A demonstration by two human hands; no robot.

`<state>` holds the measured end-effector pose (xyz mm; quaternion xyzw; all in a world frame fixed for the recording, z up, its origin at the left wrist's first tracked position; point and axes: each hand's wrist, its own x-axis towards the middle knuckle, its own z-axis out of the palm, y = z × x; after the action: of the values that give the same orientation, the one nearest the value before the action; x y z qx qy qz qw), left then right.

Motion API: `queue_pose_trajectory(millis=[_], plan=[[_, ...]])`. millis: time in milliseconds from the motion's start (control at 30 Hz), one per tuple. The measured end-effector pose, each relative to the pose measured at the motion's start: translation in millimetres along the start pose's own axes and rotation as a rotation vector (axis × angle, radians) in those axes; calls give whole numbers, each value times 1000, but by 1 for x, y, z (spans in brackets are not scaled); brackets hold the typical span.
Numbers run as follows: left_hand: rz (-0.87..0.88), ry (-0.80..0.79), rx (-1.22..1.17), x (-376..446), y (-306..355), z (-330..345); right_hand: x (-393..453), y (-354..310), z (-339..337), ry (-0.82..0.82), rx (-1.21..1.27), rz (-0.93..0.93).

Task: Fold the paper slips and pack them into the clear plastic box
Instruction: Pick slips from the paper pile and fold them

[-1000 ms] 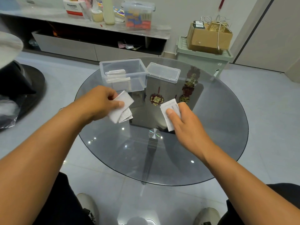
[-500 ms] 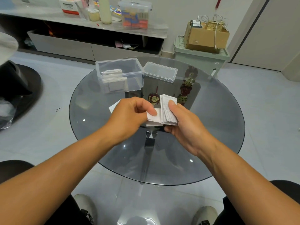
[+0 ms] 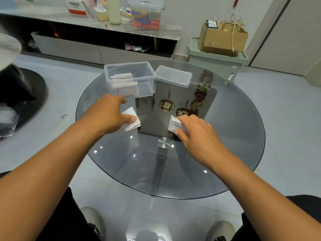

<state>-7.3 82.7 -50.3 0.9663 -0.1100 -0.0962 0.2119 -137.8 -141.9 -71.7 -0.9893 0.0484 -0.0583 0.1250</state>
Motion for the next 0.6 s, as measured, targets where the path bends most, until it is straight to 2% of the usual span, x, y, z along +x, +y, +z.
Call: queue_pose_trajectory(millis=[67, 167, 267, 333, 400, 500, 600], plan=[[-34, -52, 57, 2, -2, 0, -1, -1, 2, 13, 79, 5], [-41, -71, -7, 2, 1, -1, -2, -2, 0, 34, 494, 150], [-26, -70, -95, 0, 4, 2, 1, -2, 1, 85, 730, 238], [18, -32, -219, -5, 9, 3, 3, -4, 0, 93, 904, 276], [57, -72, -504, -15, 20, 6, 3, -7, -1, 90, 1032, 266], [137, -261, -797, -31, 38, 20, 1, -12, 2, 107, 1044, 161], [207, -364, -864, -42, 48, 30, -1, -11, 5, 122, 753, 29]])
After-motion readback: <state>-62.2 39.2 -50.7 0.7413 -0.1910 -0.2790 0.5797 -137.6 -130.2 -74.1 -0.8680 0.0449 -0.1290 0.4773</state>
